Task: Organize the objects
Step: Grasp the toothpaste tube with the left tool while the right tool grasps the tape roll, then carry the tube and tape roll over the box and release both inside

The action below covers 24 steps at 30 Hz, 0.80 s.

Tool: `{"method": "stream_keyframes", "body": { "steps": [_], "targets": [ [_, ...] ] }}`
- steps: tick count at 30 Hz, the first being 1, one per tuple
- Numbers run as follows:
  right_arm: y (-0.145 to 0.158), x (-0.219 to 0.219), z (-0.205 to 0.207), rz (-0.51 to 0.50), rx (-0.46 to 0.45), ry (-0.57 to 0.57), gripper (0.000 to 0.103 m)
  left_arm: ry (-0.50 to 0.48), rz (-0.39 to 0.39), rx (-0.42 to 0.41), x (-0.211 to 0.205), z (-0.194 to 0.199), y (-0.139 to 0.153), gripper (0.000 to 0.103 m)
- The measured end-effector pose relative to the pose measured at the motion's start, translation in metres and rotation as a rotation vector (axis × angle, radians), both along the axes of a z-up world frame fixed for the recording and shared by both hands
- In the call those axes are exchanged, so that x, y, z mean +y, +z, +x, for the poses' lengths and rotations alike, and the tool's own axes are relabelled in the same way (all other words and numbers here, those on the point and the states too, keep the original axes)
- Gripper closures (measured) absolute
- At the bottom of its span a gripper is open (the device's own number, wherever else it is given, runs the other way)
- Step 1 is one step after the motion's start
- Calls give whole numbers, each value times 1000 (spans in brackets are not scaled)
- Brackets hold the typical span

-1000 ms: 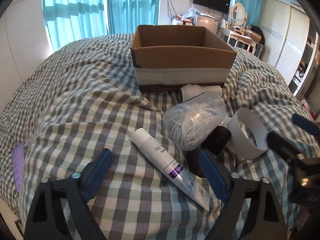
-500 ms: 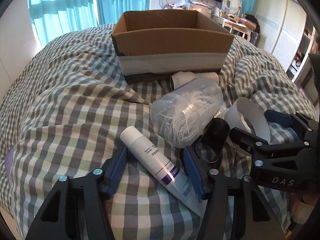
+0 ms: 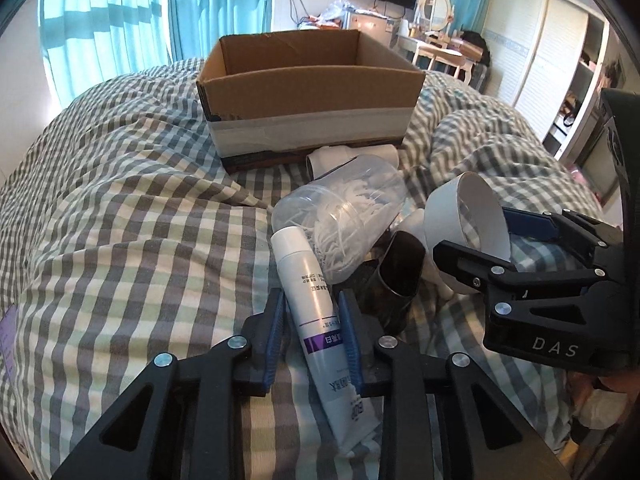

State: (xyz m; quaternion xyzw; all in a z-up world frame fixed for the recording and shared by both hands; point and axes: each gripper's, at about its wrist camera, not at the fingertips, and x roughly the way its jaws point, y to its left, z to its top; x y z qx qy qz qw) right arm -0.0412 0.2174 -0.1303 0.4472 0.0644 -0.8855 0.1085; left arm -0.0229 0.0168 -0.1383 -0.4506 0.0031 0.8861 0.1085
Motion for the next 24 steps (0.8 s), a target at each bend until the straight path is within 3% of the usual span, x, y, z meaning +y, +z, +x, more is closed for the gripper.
{"method": "stream_keyframes", "body": {
  "steps": [5,16,24],
  "targets": [
    [10,-2,6,-5,28,5,22,13,28,36,-8,10,14,83],
    [40,-4,15,-17,104,24,22,19,8,135,-11,14,48,84],
    [78,-8,13,-7,175,52,22,24,11,219,-16,-9,89,84]
  ]
}}
